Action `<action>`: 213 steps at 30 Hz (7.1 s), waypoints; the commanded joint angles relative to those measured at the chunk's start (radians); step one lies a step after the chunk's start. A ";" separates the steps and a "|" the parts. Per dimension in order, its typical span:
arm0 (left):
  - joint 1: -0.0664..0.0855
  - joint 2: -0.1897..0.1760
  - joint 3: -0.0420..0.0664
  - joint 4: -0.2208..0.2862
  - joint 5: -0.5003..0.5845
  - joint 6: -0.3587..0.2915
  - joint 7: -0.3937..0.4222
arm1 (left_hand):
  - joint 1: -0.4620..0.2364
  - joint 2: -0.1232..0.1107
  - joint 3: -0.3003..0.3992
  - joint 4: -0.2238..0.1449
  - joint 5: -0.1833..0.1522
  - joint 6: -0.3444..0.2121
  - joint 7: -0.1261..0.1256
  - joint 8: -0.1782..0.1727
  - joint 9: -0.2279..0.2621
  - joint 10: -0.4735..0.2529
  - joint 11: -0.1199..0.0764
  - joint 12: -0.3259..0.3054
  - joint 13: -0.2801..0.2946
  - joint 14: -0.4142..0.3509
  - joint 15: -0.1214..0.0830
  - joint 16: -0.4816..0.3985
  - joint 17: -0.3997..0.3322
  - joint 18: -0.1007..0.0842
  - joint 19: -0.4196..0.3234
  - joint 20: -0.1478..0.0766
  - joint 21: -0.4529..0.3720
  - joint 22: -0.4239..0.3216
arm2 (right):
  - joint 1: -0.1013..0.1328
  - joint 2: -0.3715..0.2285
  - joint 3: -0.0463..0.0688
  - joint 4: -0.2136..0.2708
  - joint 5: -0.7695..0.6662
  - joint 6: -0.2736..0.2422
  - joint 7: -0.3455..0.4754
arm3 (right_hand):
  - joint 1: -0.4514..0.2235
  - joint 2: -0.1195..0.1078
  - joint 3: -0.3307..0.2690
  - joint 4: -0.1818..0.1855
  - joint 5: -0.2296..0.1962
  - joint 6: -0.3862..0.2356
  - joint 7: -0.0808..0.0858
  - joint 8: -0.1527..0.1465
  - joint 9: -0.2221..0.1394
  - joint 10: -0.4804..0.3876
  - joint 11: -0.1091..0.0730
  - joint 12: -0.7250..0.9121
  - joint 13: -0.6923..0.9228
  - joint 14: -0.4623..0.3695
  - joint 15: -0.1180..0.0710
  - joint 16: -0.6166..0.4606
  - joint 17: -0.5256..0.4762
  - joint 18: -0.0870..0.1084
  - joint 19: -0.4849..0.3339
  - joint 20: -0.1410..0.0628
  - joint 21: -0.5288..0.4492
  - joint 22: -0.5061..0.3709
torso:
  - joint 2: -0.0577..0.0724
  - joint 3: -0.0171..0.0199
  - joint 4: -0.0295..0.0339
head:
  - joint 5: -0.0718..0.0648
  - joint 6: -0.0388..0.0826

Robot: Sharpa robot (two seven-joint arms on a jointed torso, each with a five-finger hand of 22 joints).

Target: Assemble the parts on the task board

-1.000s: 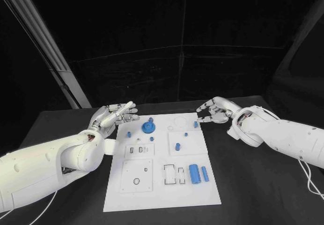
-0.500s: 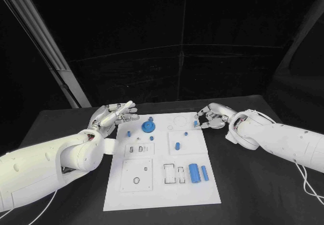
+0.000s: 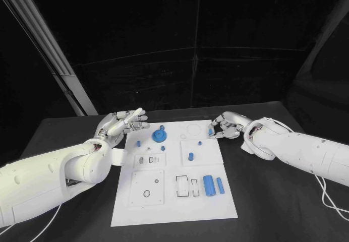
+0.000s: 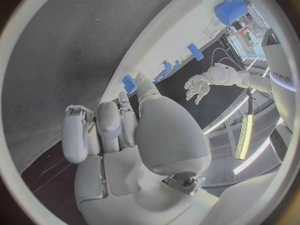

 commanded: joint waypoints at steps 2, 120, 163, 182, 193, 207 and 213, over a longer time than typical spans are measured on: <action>0.001 0.001 0.001 0.000 -0.005 0.013 0.007 | 0.005 0.001 -0.001 -0.006 0.000 -0.001 0.004 -0.005 0.000 -0.005 0.001 -0.005 0.000 0.002 0.008 -0.006 0.001 0.015 0.008 0.001 -0.004 -0.001 | 0.001 0.007 0.000 -0.007 -0.016 0.012 -0.008 | -0.001 0.022 0.011 -0.004 -0.012 0.016 -0.002 0.008 0.002 0.012 -0.002 0.006 0.091 0.007 -0.004 0.004 0.004 0.002 0.010 -0.001 0.003 0.042 | 0.000 -0.0001 0.0003 | 0.001 -0.002; 0.002 0.024 0.000 -0.019 0.027 0.026 -0.006 | 0.006 0.002 -0.001 -0.010 0.000 0.000 0.003 -0.006 0.000 -0.004 0.001 -0.006 0.000 0.003 0.008 -0.008 0.002 0.015 0.009 0.001 -0.006 -0.001 | -0.050 0.320 0.001 0.186 -0.377 0.059 -0.327 | -0.043 0.073 0.176 -0.046 -0.059 0.168 -0.054 0.042 0.014 0.040 -0.047 0.034 0.120 0.016 -0.042 0.026 0.050 -0.004 0.030 -0.037 0.014 0.073 | -0.008 -0.0107 0.0081 | 0.104 -0.045; 0.002 0.022 0.000 -0.021 0.027 0.025 -0.007 | 0.005 0.004 -0.001 -0.010 0.000 0.000 0.002 -0.007 0.000 -0.003 0.000 -0.006 0.000 0.003 0.008 -0.009 0.003 0.015 0.009 0.001 -0.007 -0.001 | -0.065 0.320 0.001 0.190 -0.400 0.084 -0.366 | -0.118 0.007 0.175 -0.027 -0.065 0.116 -0.029 0.003 0.002 0.014 -0.026 -0.004 0.091 0.010 -0.026 0.010 0.024 0.002 0.013 -0.024 0.001 0.047 | -0.010 -0.0118 0.0080 | 0.102 -0.051; 0.002 0.020 0.000 -0.021 0.027 0.025 -0.007 | 0.005 0.004 -0.001 -0.010 0.000 0.000 0.002 -0.007 0.000 -0.003 0.000 -0.006 0.000 0.003 0.008 -0.009 0.003 0.015 0.009 0.001 -0.007 -0.001 | -0.065 0.319 0.001 0.195 -0.401 0.045 -0.383 | -0.191 -0.036 0.116 0.020 -0.085 0.098 -0.026 -0.002 0.004 0.002 -0.021 -0.019 0.078 0.007 -0.020 -0.003 0.006 0.005 0.005 -0.017 -0.006 0.034 | -0.009 -0.0116 0.0077 | 0.100 -0.051; 0.002 0.020 0.000 -0.022 0.027 0.025 -0.007 | 0.005 0.004 -0.001 -0.010 0.000 0.000 0.002 -0.007 0.000 -0.003 0.000 -0.006 0.000 0.003 0.008 -0.009 0.003 0.015 0.009 0.001 -0.007 -0.001 | -0.066 0.315 0.001 0.205 -0.401 -0.012 -0.381 | -0.234 -0.056 0.038 0.075 -0.071 0.072 -0.021 -0.007 0.005 -0.008 -0.016 -0.031 0.068 0.003 -0.017 -0.018 -0.014 0.007 -0.001 -0.015 -0.013 0.023 | -0.009 -0.0115 0.0075 | 0.100 -0.049; 0.002 0.015 0.000 -0.029 0.005 0.031 -0.021 | 0.004 0.008 -0.004 -0.019 0.001 0.012 -0.004 -0.006 0.001 0.013 -0.008 -0.003 0.002 0.047 -0.005 0.011 0.020 0.016 0.042 -0.011 0.005 0.004 | -0.075 0.224 0.002 0.279 -0.258 -0.239 -0.119 | -0.189 -0.043 -0.015 0.098 -0.047 0.020 -0.007 -0.014 0.001 -0.032 -0.004 -0.060 0.044 -0.012 -0.007 -0.063 -0.083 0.017 -0.030 -0.007 -0.036 -0.023 | -0.012 -0.0109 0.0054 | 0.101 -0.046; 0.005 -0.003 0.001 -0.039 -0.163 0.105 -0.126 | -0.008 0.009 -0.016 -0.021 0.003 0.078 -0.052 0.018 0.006 0.165 -0.069 0.055 0.031 0.292 -0.085 0.177 0.137 0.016 0.234 -0.092 0.110 0.048 | -0.055 0.115 0.007 0.343 0.037 -0.205 0.043 | -0.117 -0.018 -0.035 0.078 -0.022 0.013 -0.006 -0.004 0.006 -0.134 -0.002 -0.215 -0.087 -0.072 -0.005 -0.236 -0.324 0.052 -0.139 -0.003 -0.131 -0.194 | -0.018 -0.0107 0.0055 | 0.102 -0.037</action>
